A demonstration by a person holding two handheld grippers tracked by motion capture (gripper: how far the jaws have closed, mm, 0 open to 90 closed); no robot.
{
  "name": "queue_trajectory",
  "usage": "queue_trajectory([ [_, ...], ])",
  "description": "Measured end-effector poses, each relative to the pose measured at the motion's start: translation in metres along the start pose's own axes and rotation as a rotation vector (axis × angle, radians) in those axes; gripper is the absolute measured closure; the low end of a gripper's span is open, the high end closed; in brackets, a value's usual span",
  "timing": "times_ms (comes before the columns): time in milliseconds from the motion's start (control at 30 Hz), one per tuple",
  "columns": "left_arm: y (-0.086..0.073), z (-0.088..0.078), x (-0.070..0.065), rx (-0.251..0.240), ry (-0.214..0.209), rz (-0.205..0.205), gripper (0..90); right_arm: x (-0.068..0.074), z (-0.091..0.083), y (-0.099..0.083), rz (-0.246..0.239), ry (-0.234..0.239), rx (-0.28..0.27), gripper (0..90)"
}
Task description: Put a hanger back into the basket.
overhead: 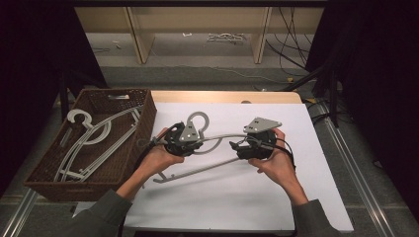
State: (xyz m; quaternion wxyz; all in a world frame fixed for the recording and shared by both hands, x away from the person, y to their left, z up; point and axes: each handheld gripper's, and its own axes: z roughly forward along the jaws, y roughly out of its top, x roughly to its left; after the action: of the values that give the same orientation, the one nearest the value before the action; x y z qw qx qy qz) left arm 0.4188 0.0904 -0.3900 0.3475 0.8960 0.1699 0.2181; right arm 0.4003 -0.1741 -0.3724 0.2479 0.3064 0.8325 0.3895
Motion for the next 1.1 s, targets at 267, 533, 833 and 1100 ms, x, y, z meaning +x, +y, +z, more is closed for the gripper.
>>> queue_trajectory([
  [267, -0.001, -0.009, 0.008, -0.007, 0.02, -0.034, 81.2, -0.003, -0.01, -0.001, 0.055, -0.026, -0.086, 29.1],
  [533, -0.002, -0.018, 0.015, -0.026, 0.021, -0.08, 81.1, 0.003, -0.017, -0.012, 0.096, -0.036, -0.106, 29.0],
  [833, -0.005, -0.023, 0.022, -0.035, 0.036, -0.115, 81.0, 0.008, -0.021, -0.029, 0.147, -0.031, -0.146, 28.9],
  [1100, -0.006, -0.022, 0.02, -0.024, 0.033, -0.127, 80.9, 0.012, -0.023, -0.045, 0.179, -0.038, -0.165, 27.7],
])
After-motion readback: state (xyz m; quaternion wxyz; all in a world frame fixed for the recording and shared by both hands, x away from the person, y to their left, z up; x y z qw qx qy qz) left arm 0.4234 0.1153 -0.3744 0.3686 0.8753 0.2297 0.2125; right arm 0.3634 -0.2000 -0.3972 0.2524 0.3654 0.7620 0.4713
